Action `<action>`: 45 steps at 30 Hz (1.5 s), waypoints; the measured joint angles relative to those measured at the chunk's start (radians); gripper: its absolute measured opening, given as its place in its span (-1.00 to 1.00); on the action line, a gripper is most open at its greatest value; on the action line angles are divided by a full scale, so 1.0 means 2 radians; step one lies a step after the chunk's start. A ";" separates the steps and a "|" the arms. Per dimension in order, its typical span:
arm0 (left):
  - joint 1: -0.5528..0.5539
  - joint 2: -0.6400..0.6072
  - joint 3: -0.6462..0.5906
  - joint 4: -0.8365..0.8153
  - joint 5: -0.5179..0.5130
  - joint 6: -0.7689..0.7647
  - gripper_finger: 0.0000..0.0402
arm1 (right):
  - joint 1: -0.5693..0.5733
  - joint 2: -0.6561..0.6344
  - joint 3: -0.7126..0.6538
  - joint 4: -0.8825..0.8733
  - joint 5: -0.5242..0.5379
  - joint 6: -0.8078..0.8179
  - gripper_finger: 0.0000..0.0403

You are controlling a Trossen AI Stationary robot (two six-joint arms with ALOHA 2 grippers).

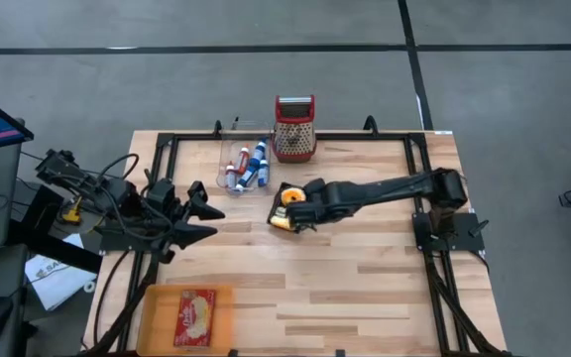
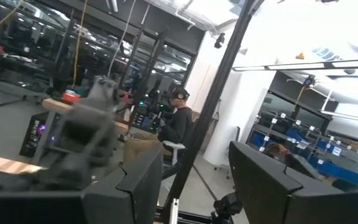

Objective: Pick & Place Food Item
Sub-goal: Adjust the black bin

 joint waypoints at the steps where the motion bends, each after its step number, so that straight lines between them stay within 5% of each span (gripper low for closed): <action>1: -0.002 0.000 0.000 0.001 0.000 0.000 -0.09 | -0.006 -0.010 -0.026 0.029 -0.009 0.005 -1.00; 9: -0.006 0.000 0.000 0.011 0.001 -0.010 -0.09 | -0.047 -0.114 -0.273 0.290 -0.046 0.099 -1.00; 14: -0.006 0.000 0.000 0.011 -0.008 -0.012 -0.09 | -0.074 -0.140 -0.351 0.386 -0.049 0.125 -1.00; 27: -0.006 0.000 0.000 0.015 -0.024 -0.019 -0.09 | -0.138 -0.089 -0.362 0.501 -0.089 0.077 -1.00; 45: -0.006 0.000 0.000 0.022 -0.027 -0.024 -0.09 | -0.166 -0.083 -0.362 0.550 -0.092 0.040 -1.00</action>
